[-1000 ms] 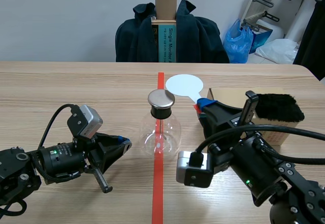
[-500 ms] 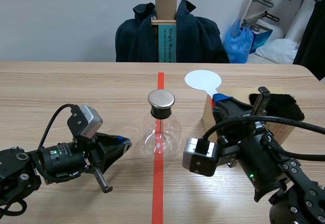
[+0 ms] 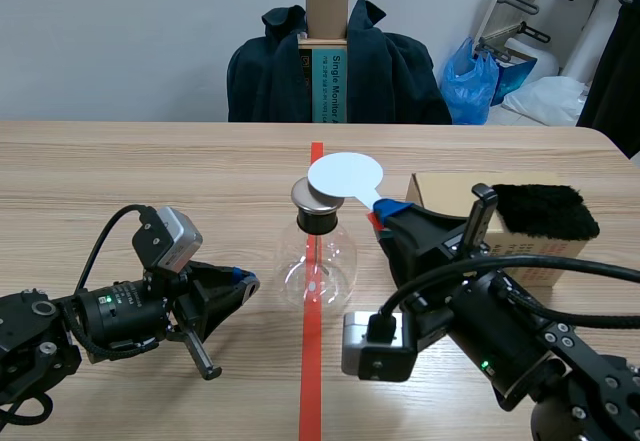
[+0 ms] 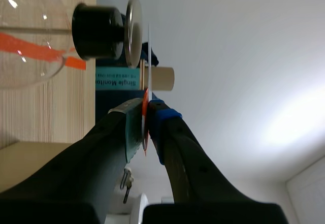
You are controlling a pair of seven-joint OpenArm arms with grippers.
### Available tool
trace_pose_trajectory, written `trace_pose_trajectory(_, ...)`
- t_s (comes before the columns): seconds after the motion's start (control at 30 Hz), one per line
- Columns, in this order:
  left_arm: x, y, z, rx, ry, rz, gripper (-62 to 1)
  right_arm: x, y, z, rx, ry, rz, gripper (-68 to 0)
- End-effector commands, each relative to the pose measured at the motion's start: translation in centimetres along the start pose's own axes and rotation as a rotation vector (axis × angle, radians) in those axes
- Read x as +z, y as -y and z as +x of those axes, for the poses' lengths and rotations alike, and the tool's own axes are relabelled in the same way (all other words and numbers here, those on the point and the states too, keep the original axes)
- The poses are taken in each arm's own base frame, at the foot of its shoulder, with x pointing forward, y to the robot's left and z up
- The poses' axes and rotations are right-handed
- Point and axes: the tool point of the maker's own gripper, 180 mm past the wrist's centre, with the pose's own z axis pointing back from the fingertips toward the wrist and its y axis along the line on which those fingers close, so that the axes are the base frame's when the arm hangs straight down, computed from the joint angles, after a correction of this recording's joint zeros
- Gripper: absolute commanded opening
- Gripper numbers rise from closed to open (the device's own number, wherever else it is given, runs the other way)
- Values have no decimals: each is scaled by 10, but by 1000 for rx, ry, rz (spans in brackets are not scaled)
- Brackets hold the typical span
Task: Do the electroscope experiment.
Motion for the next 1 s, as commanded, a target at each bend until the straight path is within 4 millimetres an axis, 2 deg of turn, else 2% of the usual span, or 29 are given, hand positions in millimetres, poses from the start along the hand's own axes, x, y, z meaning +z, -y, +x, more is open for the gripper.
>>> trace_pose_trajectory(0.0, -2, -1, 11, -8, 38, -1, -581, -3, 12, -3, 22, 17, -41, -669)
trace_pose_trajectory(0.37, -2, -1, 11, -8, 39, -1, -582, -1, 12, 17, 24, 128, -39, -668)
trace_pose_trajectory(0.97, -2, -1, 16, -8, 62, -1, -581, -2, 12, 17, 23, 124, -39, -669)
